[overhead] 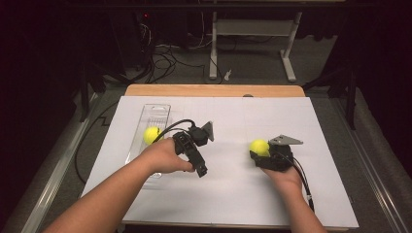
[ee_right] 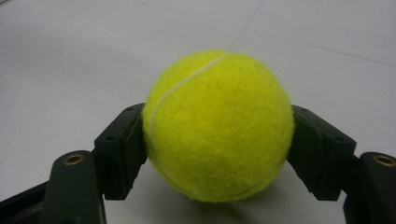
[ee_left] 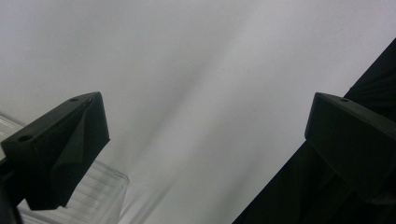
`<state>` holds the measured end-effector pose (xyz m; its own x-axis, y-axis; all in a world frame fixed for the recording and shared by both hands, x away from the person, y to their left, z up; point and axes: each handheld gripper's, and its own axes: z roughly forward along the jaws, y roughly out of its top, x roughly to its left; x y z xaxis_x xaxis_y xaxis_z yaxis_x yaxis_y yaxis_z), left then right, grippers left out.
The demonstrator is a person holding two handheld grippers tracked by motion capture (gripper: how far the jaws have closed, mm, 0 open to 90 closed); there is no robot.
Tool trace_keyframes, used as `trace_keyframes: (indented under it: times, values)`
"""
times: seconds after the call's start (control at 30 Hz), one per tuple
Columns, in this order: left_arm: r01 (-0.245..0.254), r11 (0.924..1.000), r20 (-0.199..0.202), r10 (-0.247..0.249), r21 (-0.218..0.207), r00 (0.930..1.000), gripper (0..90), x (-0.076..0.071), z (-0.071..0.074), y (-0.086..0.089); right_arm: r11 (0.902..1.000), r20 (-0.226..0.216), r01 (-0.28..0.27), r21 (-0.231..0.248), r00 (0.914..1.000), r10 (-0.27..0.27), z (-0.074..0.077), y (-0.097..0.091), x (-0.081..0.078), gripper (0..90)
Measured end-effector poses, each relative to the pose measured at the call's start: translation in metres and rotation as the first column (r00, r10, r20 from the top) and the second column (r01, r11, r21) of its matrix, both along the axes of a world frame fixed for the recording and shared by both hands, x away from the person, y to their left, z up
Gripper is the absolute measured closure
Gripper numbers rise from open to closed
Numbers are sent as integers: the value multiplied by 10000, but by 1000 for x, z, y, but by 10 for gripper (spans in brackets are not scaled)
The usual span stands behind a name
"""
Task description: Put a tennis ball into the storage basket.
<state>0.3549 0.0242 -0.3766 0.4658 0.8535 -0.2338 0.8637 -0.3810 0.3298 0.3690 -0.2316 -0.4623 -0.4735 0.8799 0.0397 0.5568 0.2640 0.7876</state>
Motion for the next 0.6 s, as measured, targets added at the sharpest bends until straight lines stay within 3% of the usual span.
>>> trace_keyframes:
  times: [0.3,0.6]
  values:
    - [-95,9999,-13,95,-36,10000,7,0,1,1,9999,-37,83,102,10000,-82,1,-3,0,280]
    - [-91,9999,-25,91,-108,10000,7,0,2,1,9985,607,239,496,9978,-269,13,-11,-6,279]
